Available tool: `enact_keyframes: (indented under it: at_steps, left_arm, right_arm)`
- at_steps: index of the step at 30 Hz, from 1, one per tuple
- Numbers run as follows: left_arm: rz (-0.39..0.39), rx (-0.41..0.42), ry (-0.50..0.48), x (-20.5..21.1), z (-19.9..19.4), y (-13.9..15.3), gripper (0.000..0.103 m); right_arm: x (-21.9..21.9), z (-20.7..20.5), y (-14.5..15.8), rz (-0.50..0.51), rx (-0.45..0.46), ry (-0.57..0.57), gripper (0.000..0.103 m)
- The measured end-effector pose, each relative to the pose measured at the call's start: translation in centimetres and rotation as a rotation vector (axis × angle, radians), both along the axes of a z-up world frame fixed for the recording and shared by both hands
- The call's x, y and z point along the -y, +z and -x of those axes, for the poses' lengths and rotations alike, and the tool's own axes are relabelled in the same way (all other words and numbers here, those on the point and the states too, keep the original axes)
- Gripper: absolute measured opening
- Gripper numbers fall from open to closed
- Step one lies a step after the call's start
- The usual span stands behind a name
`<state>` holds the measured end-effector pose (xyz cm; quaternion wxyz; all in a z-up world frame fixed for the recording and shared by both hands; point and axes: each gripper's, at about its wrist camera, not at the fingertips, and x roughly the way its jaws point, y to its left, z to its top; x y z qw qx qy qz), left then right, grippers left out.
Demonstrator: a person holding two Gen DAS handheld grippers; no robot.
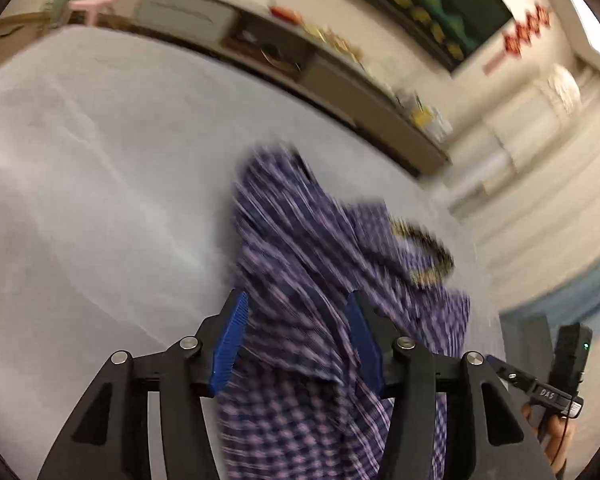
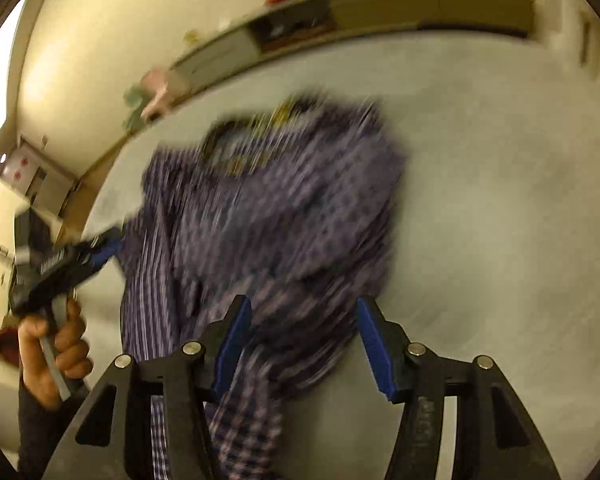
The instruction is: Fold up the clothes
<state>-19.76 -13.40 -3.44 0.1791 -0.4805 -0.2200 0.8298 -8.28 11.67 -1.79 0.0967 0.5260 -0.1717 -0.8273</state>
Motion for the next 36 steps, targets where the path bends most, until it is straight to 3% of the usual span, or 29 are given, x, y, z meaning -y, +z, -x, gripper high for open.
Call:
enact_keyframes:
  at_steps: [1,2,4,5,6,8,10,12,13,14,15,16,19,24,29,30,32,33,36]
  left_arm:
    - [0.002,0.011,-0.025,-1.0,-0.2,-0.6,0.052]
    - [0.006,0.017,-0.046,-2.0,-0.6,-1.1,0.052]
    - [0.026,0.011,-0.082,-3.6,-1.1,-1.8,0.047]
    - [0.048,-0.007,-0.094,-3.8,-1.0,-2.0,0.035]
    - [0.068,-0.024,-0.107,-3.8,-0.7,-2.3,0.003]
    - [0.076,-0.041,-0.036,-1.6,0.0,-2.0,0.004]
    - [0.051,-0.019,0.098,2.5,0.9,-2.0,0.004]
    - [-0.030,0.015,0.205,6.3,1.2,-2.4,0.006]
    - [-0.054,0.026,0.233,7.2,0.9,-2.3,0.008]
    - [-0.066,0.034,0.246,7.4,0.3,-1.9,0.008]
    - [-0.072,0.028,0.237,7.0,-0.8,-1.3,0.016]
    - [-0.065,0.009,0.209,5.7,-2.1,-0.4,0.032]
    - [-0.046,-0.065,0.070,-0.7,-7.5,2.1,0.055]
    - [-0.117,-0.024,-0.253,-14.7,-13.1,2.1,0.057]
    - [-0.039,0.034,-0.317,-23.1,-13.5,0.7,0.058]
    - [-0.011,0.047,-0.305,-23.8,-13.3,0.2,0.055]
    - [0.045,0.064,-0.272,-24.4,-12.9,-0.5,0.011]
    - [0.060,0.070,-0.257,-23.8,-12.9,-0.7,0.002]
    - [0.045,0.031,-0.206,-20.0,-13.3,1.6,0.000]
  right_arm:
    - [1.4,-0.2,-0.9,-0.035,0.003,0.037,0.045]
    - [2.0,-0.3,-1.4,-0.080,-0.002,0.049,0.005]
    - [1.9,-0.4,-0.9,-0.136,-0.049,0.040,0.003]
    - [1.1,-0.3,0.0,-0.157,-0.085,0.018,0.003]
    - [-0.7,-0.3,1.5,-0.199,-0.114,-0.029,0.003]
    - [-4.2,-0.1,4.4,-0.283,-0.171,-0.124,0.003]
    - [-7.7,0.2,7.0,-0.361,-0.222,-0.219,0.003]
    - [-10.9,0.6,6.1,-0.388,-0.177,-0.277,0.006]
    - [-12.0,0.6,5.5,-0.400,-0.152,-0.292,0.012]
    - [-12.5,0.1,5.1,-0.400,-0.137,-0.299,0.027]
    - [-12.8,-0.7,4.8,-0.383,-0.137,-0.302,0.036]
    - [-13.0,-2.0,4.6,-0.350,-0.143,-0.294,0.047]
    - [-11.6,-3.8,3.5,-0.240,-0.142,-0.219,0.048]
    - [-9.4,-6.9,1.5,-0.058,-0.140,-0.095,0.048]
    - [-7.1,-10.0,-0.5,0.124,-0.136,0.030,0.036]
    - [-6.7,-10.6,-0.9,0.160,-0.136,0.055,0.036]
    - [-5.7,-11.8,-1.6,0.233,-0.134,0.105,0.036]
    - [-5.5,-12.3,-2.0,0.265,-0.132,0.122,0.036]
    - [-7.1,-12.3,-2.1,0.296,-0.117,0.064,0.037]
